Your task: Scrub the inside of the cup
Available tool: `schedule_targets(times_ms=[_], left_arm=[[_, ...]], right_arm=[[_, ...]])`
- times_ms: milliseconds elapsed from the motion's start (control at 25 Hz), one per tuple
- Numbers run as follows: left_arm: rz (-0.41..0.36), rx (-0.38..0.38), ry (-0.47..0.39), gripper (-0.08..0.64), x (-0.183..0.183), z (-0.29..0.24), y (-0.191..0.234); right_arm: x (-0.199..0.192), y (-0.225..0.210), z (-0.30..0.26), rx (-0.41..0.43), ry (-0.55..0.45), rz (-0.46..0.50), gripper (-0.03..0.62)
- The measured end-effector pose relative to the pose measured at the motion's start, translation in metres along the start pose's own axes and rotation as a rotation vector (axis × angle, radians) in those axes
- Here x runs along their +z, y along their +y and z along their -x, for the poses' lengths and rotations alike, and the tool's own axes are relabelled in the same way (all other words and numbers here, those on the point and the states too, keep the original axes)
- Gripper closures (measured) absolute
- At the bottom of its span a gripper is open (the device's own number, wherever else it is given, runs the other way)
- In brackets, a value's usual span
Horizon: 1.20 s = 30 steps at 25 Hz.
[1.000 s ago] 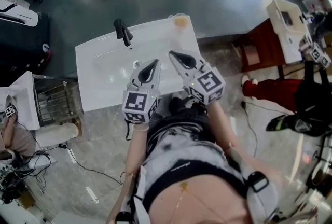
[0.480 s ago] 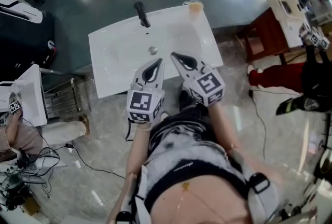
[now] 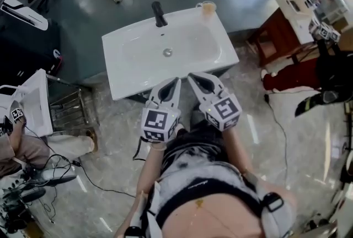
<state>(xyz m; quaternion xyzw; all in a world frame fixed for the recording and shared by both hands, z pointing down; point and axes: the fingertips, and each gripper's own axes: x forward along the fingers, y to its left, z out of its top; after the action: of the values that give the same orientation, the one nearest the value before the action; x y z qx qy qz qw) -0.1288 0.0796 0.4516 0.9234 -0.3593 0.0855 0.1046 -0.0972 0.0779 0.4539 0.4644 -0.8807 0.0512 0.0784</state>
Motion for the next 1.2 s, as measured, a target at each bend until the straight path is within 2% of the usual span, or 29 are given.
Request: schedule_targets(times_ms=[200,480,600,1200], left_arm=[[-0.001,0.019,-0.002,0.56,-0.001,0.023,-0.022],[-0.024,0.081,-0.02,0.56,0.005,0.02,-0.051],[-0.028,0.091,-0.023,0.56,0.008,0.018,-0.068],[-0.038,0.117,0.005,0.56,0.0,0.008,-0.113]], right_arm=[[0.003,0.028,0.024,0.032,0.06,-0.015,0.588],[0.001,0.018,0.05,0.054,0.053,-0.002,0.588],[0.002,0.008,0.061,0.056,0.021,-0.024,0.588],[-0.014,-0.009,0.108,0.094,0.053,-0.048,0.591]])
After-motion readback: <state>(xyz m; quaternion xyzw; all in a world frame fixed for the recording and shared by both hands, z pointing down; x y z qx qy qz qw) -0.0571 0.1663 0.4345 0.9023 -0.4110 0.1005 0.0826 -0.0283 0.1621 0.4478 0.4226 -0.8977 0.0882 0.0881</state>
